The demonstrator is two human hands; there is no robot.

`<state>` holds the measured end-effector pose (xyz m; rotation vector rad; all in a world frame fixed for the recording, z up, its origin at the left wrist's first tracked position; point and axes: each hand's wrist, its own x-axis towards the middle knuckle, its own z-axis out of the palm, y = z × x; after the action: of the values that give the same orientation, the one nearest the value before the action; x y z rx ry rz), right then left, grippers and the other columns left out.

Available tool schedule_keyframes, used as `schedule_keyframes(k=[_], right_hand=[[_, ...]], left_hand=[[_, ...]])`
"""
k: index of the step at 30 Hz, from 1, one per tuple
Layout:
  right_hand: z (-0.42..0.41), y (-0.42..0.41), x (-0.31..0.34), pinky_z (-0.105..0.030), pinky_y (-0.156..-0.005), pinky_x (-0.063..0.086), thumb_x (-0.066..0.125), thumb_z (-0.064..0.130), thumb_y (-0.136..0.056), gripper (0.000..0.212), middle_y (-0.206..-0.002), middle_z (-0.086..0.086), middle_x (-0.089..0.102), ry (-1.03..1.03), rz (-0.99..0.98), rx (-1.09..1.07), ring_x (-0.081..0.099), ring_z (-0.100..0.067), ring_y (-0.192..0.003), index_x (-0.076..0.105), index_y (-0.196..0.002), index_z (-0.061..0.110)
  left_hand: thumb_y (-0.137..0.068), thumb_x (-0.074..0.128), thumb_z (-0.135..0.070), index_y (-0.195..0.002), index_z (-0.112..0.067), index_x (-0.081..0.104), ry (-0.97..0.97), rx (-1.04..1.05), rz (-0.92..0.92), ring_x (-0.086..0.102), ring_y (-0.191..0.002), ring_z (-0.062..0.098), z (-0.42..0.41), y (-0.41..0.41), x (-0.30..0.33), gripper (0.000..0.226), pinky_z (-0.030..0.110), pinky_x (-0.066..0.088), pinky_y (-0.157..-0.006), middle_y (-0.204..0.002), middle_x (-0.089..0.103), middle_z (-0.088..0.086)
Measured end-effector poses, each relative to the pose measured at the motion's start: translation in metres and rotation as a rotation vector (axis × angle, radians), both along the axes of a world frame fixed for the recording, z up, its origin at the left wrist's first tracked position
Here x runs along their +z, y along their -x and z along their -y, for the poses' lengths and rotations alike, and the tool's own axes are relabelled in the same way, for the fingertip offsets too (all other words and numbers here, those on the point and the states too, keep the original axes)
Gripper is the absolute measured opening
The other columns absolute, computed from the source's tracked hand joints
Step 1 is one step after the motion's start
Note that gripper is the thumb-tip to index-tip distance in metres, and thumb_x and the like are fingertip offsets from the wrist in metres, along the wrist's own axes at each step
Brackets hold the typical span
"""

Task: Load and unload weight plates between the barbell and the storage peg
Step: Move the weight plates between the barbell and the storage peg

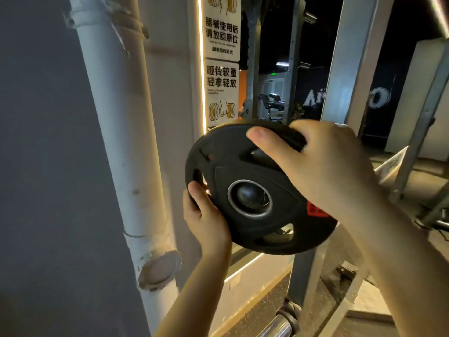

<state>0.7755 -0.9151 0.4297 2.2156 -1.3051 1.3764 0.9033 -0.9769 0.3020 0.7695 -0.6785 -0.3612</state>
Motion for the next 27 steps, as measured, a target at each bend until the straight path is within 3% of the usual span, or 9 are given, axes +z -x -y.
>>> schedule_keyframes(k=[2, 5, 7, 9, 12, 15, 17, 20, 27], right_hand=[[-0.001, -0.011, 0.018, -0.024, -0.048, 0.029, 0.034, 0.079, -0.08, 0.059, -0.053, 0.007, 0.044, -0.056, -0.137, -0.08, 0.044, -0.006, -0.049, 0.044, -0.064, 0.023], [0.003, -0.031, 0.037, -0.026, -0.055, 0.031, 0.039, 0.071, -0.088, 0.059, -0.064, 0.002, 0.041, -0.088, -0.327, -0.176, 0.044, -0.016, -0.059, 0.043, -0.072, 0.014], [0.007, -0.044, 0.047, -0.031, -0.066, 0.039, 0.041, 0.066, -0.091, 0.056, -0.083, -0.002, 0.048, -0.107, -0.434, -0.227, 0.049, -0.022, -0.078, 0.055, -0.101, 0.013], [0.01, -0.053, 0.054, -0.039, -0.078, 0.047, 0.039, 0.063, -0.094, 0.064, -0.11, -0.01, 0.054, -0.165, -0.535, -0.274, 0.053, -0.028, -0.096, 0.05, -0.128, 0.011], [0.008, -0.056, 0.059, -0.043, -0.09, 0.047, 0.037, 0.06, -0.096, 0.064, -0.131, -0.012, 0.05, -0.234, -0.595, -0.288, 0.052, -0.032, -0.111, 0.046, -0.136, 0.011], [0.01, -0.052, 0.06, -0.039, -0.082, 0.046, 0.038, 0.059, -0.096, 0.06, -0.121, -0.01, 0.053, -0.259, -0.562, -0.249, 0.053, -0.027, -0.104, 0.051, -0.13, 0.011], [0.014, -0.043, 0.06, -0.032, -0.066, 0.043, 0.04, 0.062, -0.094, 0.055, -0.093, -0.005, 0.052, -0.292, -0.507, -0.213, 0.053, -0.021, -0.082, 0.057, -0.103, 0.01], [0.014, -0.027, 0.05, -0.027, -0.05, 0.027, 0.042, 0.066, -0.091, 0.054, -0.068, 0.0, 0.039, -0.312, -0.321, -0.197, 0.038, -0.013, -0.058, 0.037, -0.067, 0.018], [-0.005, -0.002, -0.007, -0.022, -0.047, 0.028, 0.031, 0.068, -0.088, 0.054, -0.057, 0.008, 0.039, -0.02, -0.008, -0.255, 0.048, -0.015, -0.057, 0.047, -0.081, 0.017]], left_hand=[[-0.099, 0.036, -0.052, -0.083, -0.03, 0.063, -0.047, -0.149, -0.129, 0.063, -0.078, 0.009, -0.006, 0.011, 0.001, 0.039, 0.027, 0.047, -0.073, -0.081, 0.066, -0.003], [-0.098, 0.034, -0.055, -0.102, -0.025, 0.067, -0.184, -0.433, -0.293, 0.071, -0.089, 0.011, -0.008, 0.026, -0.001, 0.045, 0.025, 0.055, -0.075, -0.091, 0.074, -0.003], [-0.094, 0.037, -0.063, -0.109, -0.024, 0.068, -0.231, -0.538, -0.364, 0.07, -0.099, 0.02, -0.007, 0.032, -0.005, 0.053, 0.04, 0.052, -0.093, -0.099, 0.075, 0.001], [-0.093, 0.038, -0.065, -0.108, -0.023, 0.068, -0.264, -0.566, -0.409, 0.069, -0.1, 0.023, -0.007, 0.036, -0.008, 0.054, 0.046, 0.048, -0.099, -0.1, 0.075, 0.002], [-0.093, 0.038, -0.064, -0.104, -0.024, 0.069, -0.282, -0.592, -0.441, 0.069, -0.1, 0.023, -0.009, 0.039, -0.009, 0.052, 0.046, 0.048, -0.099, -0.099, 0.075, 0.002], [-0.094, 0.037, -0.063, -0.104, -0.023, 0.069, -0.283, -0.567, -0.427, 0.069, -0.099, 0.023, -0.009, 0.036, -0.01, 0.053, 0.044, 0.049, -0.096, -0.098, 0.075, 0.002], [-0.098, 0.035, -0.057, -0.109, -0.022, 0.066, -0.259, -0.495, -0.342, 0.067, -0.099, 0.02, -0.01, 0.03, -0.006, 0.048, 0.038, 0.05, -0.088, -0.099, 0.074, 0.001], [-0.101, 0.033, -0.048, -0.105, -0.025, 0.059, -0.203, -0.379, -0.166, 0.062, -0.094, 0.012, -0.011, 0.015, 0.002, 0.035, 0.027, 0.045, -0.076, -0.097, 0.067, -0.002], [-0.099, 0.035, -0.048, -0.091, -0.021, 0.058, -0.087, -0.314, 0.243, 0.055, -0.083, 0.012, 0.023, -0.008, 0.021, 0.037, 0.031, 0.045, -0.079, -0.084, 0.058, -0.002]])
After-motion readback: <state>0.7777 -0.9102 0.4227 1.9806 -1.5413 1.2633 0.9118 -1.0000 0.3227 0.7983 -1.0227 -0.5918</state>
